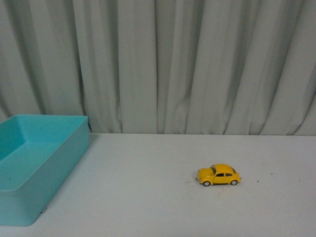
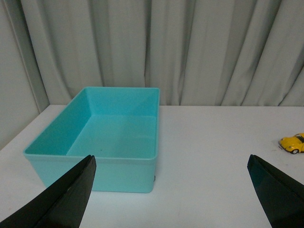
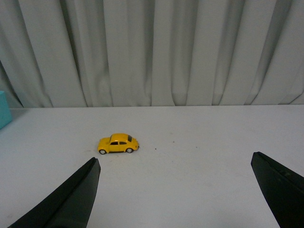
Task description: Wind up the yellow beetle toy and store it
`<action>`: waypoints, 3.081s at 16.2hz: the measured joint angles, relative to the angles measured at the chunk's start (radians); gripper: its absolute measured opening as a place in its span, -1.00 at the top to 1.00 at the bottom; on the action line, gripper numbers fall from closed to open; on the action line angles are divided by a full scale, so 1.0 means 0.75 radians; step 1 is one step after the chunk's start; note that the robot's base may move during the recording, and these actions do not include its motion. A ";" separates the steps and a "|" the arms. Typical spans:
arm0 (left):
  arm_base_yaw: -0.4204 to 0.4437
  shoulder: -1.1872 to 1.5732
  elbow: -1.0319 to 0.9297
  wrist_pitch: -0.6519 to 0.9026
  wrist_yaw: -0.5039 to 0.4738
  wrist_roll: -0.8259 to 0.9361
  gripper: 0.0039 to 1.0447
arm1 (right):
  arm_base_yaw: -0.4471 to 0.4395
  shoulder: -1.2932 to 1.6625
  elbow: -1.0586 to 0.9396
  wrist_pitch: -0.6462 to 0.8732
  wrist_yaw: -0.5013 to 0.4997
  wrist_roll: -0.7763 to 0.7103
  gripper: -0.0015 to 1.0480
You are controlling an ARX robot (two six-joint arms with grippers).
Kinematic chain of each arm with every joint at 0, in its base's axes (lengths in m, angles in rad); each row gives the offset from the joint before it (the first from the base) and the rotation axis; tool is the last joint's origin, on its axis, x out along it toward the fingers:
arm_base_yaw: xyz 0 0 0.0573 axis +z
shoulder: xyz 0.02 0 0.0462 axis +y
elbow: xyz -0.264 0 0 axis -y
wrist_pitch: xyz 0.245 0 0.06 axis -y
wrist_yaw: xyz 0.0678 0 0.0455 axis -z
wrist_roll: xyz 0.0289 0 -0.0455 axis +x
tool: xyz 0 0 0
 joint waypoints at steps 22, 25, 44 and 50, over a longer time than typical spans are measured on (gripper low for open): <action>0.000 0.000 0.000 -0.002 0.000 0.000 -0.88 | 0.000 0.000 0.000 -0.002 0.000 0.000 -0.87; 0.000 0.000 0.000 -0.002 0.000 0.000 -0.88 | 0.000 0.000 0.000 -0.002 0.001 0.000 -0.87; -0.001 0.000 0.000 -0.002 0.000 0.000 -0.88 | -0.022 2.010 0.958 1.164 0.098 -0.139 -0.87; -0.001 0.000 0.000 -0.002 -0.001 0.000 -0.88 | 0.096 2.223 1.270 0.505 -0.613 -0.771 -0.87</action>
